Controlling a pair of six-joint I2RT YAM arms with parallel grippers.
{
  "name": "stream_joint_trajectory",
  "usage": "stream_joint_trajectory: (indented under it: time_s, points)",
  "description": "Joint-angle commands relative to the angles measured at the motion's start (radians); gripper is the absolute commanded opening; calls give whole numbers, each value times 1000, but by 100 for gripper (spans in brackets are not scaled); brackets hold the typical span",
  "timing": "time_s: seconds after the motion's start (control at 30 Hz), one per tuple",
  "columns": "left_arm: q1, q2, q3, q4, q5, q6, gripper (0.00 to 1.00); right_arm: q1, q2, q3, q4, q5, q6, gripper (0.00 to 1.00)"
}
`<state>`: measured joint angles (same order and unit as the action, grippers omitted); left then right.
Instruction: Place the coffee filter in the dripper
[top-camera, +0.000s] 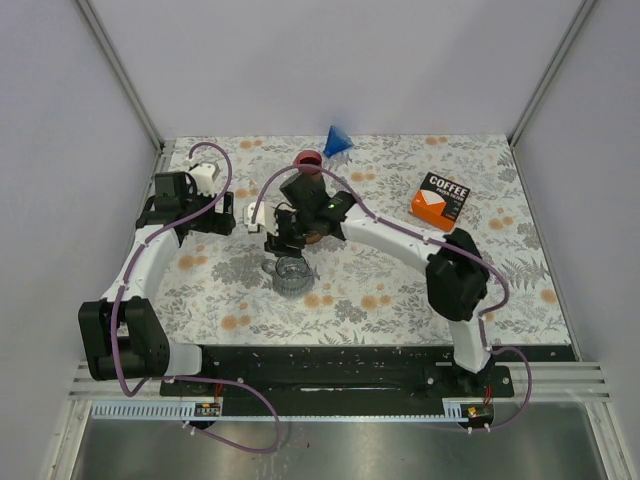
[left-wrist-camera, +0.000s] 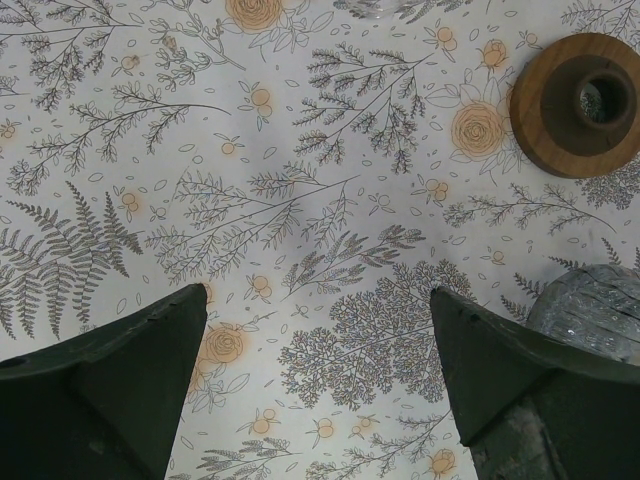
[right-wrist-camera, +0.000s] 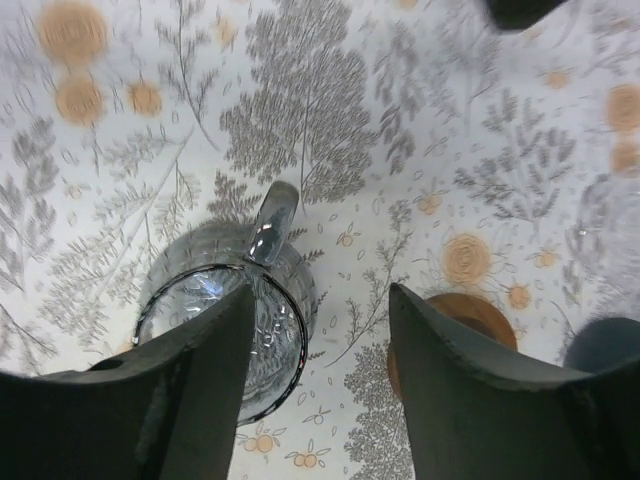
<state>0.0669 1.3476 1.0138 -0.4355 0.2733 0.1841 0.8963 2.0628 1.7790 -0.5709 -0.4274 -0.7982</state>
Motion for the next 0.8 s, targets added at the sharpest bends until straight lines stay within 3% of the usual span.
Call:
stream_joint_trajectory:
  time_s: [0.0,0.1,0.23,0.33,0.63,0.77]
  points:
    - [5,-13,29,20,6,8,97,-8,-236,-81,282,16,278,69]
    - [4,-19,26,15,6,9,97,-45,-254,-98,367,108,459,71]
    - [7,-25,25,11,1,8,97,-94,-192,-60,381,495,693,67]
    - [8,-28,25,7,-9,8,97,-111,-120,2,307,656,764,65]
    - [20,-38,22,4,-8,5,97,-128,101,207,112,719,843,66]
    - [22,-38,20,4,0,3,97,-146,284,422,-55,674,846,53]
